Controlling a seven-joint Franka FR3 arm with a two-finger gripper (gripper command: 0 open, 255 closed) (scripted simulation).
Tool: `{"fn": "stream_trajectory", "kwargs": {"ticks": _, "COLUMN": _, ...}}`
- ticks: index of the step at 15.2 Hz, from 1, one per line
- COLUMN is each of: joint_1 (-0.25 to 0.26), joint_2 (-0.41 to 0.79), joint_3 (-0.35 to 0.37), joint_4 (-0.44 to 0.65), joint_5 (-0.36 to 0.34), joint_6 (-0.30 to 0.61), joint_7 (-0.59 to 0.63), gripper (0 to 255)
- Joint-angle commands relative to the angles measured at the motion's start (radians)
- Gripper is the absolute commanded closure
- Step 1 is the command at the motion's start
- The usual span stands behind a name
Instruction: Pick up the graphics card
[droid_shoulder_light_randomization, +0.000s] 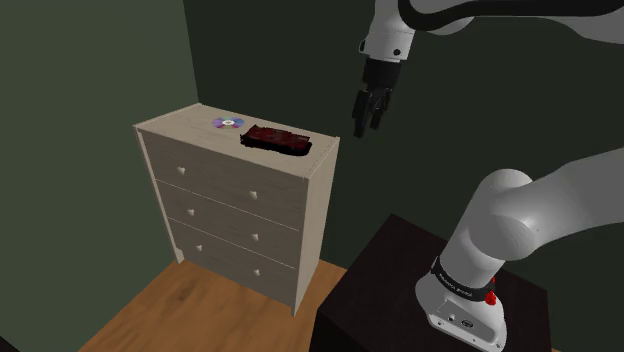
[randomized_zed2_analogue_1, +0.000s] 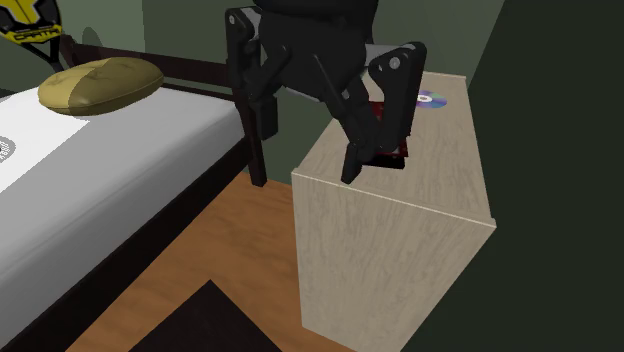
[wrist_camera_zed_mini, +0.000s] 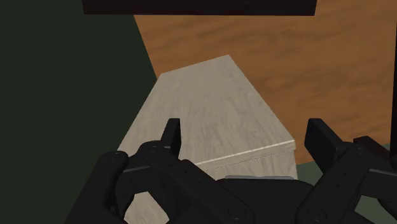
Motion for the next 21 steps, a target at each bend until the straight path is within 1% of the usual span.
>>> {"fn": "stream_trajectory", "kwargs": {"ticks": 1, "joint_1": 0.0, "joint_2": 0.0, "joint_3": 0.0, "joint_4": 0.0, "joint_5": 0.0, "joint_6": 0.0, "joint_7": 0.0, "gripper": 0}}
{"fn": "stream_trajectory", "kwargs": {"ticks": 6, "joint_1": 0.023, "joint_2": 0.173, "joint_3": 0.008, "joint_4": 0.076, "joint_5": -0.004, "joint_6": 0.137, "joint_7": -0.054, "gripper": 0}}
{"fn": "stream_trajectory", "kwargs": {"ticks": 11, "joint_1": 0.044, "joint_2": 0.347, "joint_3": 0.019, "joint_4": 0.181, "joint_5": -0.008, "joint_6": 0.245, "joint_7": -0.103, "gripper": 0}}
{"fn": "stream_trajectory", "kwargs": {"ticks": 16, "joint_1": 0.063, "joint_2": 0.517, "joint_3": 0.034, "joint_4": 0.313, "joint_5": -0.016, "joint_6": 0.322, "joint_7": -0.146, "gripper": 0}}
{"fn": "stream_trajectory", "kwargs": {"ticks": 21, "joint_1": 0.081, "joint_2": 0.686, "joint_3": 0.052, "joint_4": 0.472, "joint_5": -0.03, "joint_6": 0.371, "joint_7": -0.184, "gripper": 0}}
